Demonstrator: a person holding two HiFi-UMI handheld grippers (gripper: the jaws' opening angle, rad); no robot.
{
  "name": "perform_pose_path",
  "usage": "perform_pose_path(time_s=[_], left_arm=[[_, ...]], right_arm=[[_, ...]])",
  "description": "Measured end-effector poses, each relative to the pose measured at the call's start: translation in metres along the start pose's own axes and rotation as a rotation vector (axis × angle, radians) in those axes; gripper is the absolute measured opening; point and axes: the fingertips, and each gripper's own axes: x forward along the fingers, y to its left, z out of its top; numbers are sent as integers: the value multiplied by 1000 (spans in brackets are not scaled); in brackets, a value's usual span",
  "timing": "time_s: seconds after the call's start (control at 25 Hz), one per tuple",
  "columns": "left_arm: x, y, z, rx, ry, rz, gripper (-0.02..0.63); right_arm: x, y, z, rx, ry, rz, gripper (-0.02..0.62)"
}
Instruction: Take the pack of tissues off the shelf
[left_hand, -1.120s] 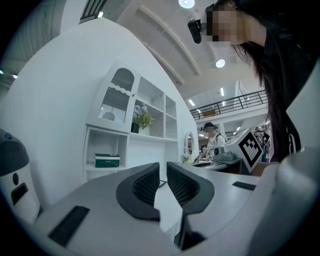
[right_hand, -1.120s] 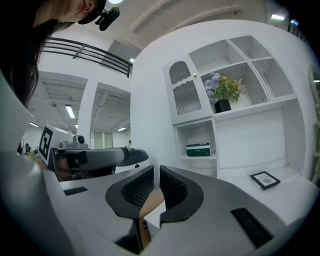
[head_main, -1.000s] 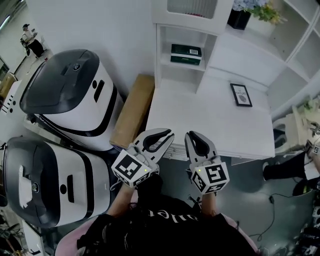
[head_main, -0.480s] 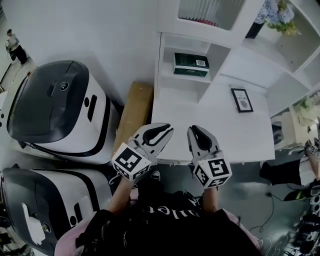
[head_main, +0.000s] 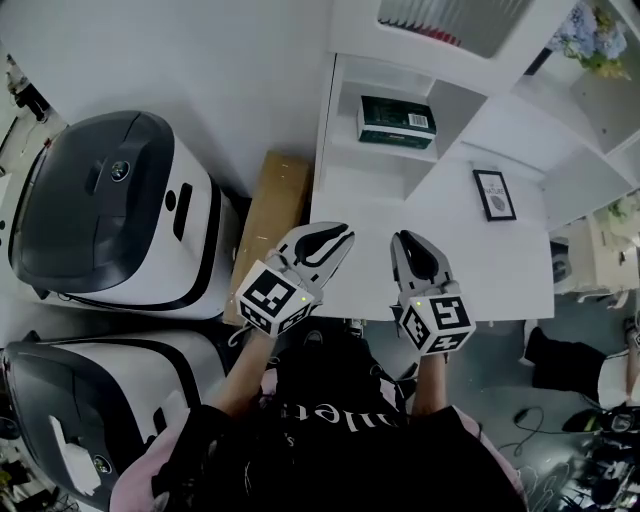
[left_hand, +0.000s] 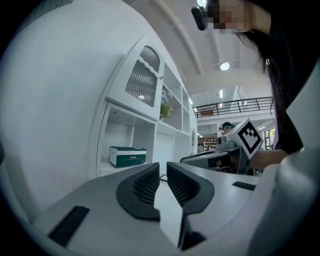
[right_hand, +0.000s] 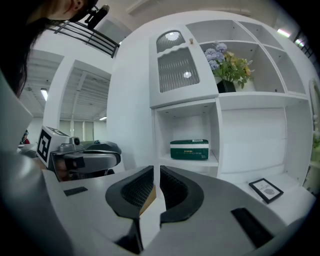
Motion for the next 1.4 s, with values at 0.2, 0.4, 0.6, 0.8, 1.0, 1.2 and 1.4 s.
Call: perform_pose_path(time_s=[0.2,0.4,0.6,0.8,1.0,1.2,1.4], left_arm=[[17,14,-2,-7,12,29,55],[45,35,-3,-8,30,75,55],[83,60,-4,54,78,114,57],[116,91,-2,73,119,185,103],[140,122,-7,57,166,256,163],[163,138,-18,29,218,302,203],[180,145,-33,32,270,318,239]], right_arm=[[20,-33,8,-7,-10,-15,69],[46,-71,22,-37,-29,-17,69],[72,-112,35,-65,-41,-34,71],[97,-146,44,-91,-33,-44,86],[124,-163,37,-152,18,-63,189],[148,-171,21,-179,79,-89,229],[163,-184,13,-122,88,-153,246]])
